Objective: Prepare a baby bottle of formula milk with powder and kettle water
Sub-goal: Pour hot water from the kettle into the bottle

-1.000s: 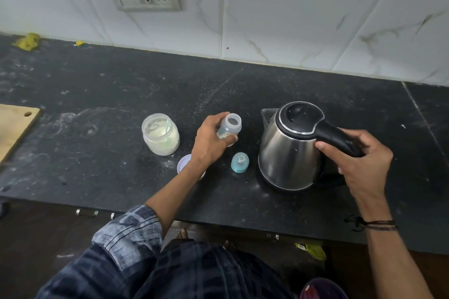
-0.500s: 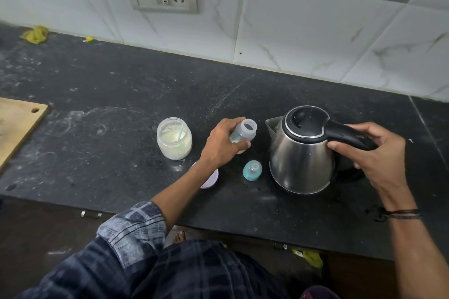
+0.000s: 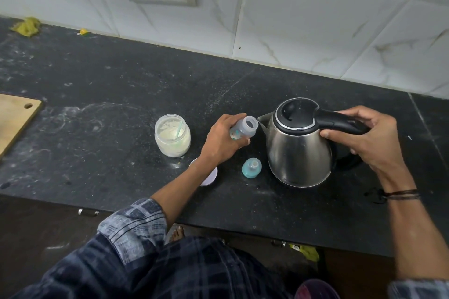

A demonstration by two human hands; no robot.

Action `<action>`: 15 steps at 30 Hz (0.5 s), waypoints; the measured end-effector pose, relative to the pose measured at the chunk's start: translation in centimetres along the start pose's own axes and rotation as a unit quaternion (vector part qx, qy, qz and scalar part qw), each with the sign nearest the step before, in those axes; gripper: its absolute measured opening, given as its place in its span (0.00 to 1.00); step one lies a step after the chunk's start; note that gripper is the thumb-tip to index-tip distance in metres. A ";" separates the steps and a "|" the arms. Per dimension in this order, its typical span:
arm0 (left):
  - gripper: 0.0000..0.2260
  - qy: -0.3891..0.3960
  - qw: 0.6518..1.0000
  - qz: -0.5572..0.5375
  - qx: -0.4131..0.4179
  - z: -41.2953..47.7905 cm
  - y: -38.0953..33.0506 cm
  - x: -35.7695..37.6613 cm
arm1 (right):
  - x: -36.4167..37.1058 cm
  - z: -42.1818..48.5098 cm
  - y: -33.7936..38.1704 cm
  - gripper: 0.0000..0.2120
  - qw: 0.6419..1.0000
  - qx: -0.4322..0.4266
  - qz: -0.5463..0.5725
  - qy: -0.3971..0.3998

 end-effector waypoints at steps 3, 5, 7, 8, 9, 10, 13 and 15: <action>0.31 0.000 1.000 0.001 -0.003 0.0 -0.1 0.1 | 0.1 0.4 0.2 0.18 1.000 -0.001 -0.004 0.007; 0.30 -0.003 1.000 -0.001 -0.004 -0.1 -0.1 0.1 | 0.1 0.6 0.3 0.18 1.000 -0.002 -0.006 0.014; 0.30 -0.005 1.000 -0.003 -0.004 -0.1 0.0 0.1 | 0.2 0.8 0.4 0.18 1.000 -0.001 -0.009 0.021; 0.30 -0.007 1.000 -0.005 -0.004 -0.1 0.0 0.1 | 0.2 0.9 0.4 0.17 1.000 -0.001 -0.010 0.024; 0.31 -0.009 1.000 -0.005 -0.005 -0.1 0.0 0.0 | 0.3 1.0 0.4 0.17 1.000 -0.001 -0.012 0.027; 0.31 -0.010 1.000 -0.005 -0.005 -0.1 0.0 -0.1 | 0.4 1.1 0.5 0.17 0.999 -0.001 -0.012 0.030; 0.31 -0.017 1.000 -0.002 -0.007 -0.1 0.1 -0.2 | 0.6 1.5 0.7 0.18 0.999 0.000 -0.014 0.038; 0.31 -0.020 1.000 -0.002 -0.009 0.0 0.3 -0.3 | 0.8 1.6 0.7 0.18 0.999 0.001 -0.016 0.042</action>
Point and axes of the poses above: each hand's wrist, its own z-axis towards the middle knuckle, its own x-axis out of the palm, y = z × x, the point moved 3 cm from there along z, towards the middle knuckle, and after that the axes turned 1 degree about z, right-handed, at the moved point
